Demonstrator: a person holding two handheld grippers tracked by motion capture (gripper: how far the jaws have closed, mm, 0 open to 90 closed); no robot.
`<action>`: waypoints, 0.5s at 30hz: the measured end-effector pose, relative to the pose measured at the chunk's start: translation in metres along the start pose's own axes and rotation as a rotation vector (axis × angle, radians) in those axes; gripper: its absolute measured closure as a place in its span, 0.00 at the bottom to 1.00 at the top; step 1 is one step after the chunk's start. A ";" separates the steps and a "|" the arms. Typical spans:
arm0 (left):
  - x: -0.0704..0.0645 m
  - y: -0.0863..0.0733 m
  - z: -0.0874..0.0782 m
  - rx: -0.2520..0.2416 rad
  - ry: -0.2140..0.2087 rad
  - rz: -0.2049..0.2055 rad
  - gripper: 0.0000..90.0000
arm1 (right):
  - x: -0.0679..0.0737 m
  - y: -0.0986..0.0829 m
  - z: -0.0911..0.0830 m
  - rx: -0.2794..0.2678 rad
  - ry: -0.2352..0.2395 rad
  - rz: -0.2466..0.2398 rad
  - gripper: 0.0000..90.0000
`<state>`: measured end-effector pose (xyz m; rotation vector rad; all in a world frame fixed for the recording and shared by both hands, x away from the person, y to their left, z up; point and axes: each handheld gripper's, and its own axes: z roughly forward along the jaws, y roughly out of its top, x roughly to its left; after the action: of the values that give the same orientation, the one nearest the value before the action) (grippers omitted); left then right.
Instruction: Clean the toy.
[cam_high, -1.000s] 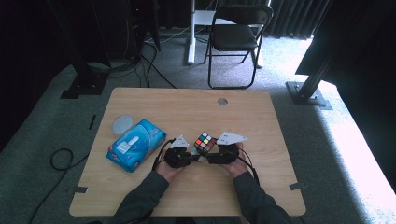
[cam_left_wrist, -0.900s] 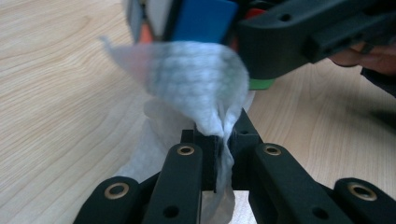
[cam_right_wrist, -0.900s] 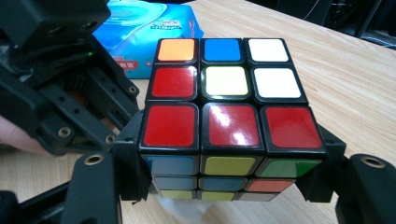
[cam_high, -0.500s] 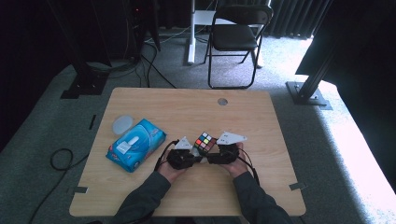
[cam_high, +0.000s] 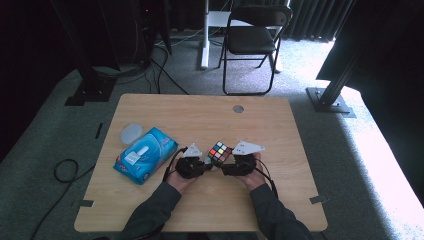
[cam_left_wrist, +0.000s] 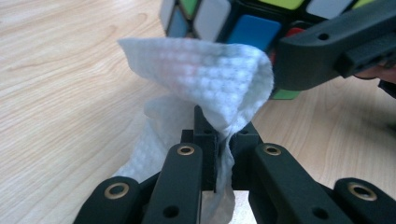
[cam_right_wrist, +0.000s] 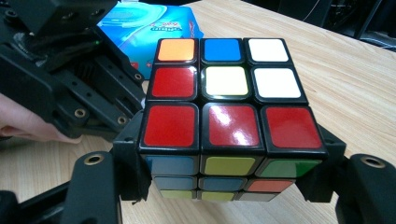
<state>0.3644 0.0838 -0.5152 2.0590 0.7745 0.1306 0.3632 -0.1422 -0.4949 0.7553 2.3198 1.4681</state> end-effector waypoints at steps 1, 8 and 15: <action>0.001 0.000 -0.001 -0.002 0.002 -0.001 0.94 | 0.000 0.000 0.000 0.000 0.000 0.001 0.38; 0.009 -0.001 -0.005 -0.028 0.016 -0.029 0.94 | 0.000 0.000 -0.001 -0.001 0.000 0.000 0.38; 0.009 -0.002 -0.004 -0.028 0.018 -0.028 0.94 | 0.001 0.001 -0.001 -0.001 0.003 0.000 0.38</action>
<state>0.3691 0.0920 -0.5158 2.0221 0.8082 0.1432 0.3620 -0.1419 -0.4934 0.7528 2.3211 1.4717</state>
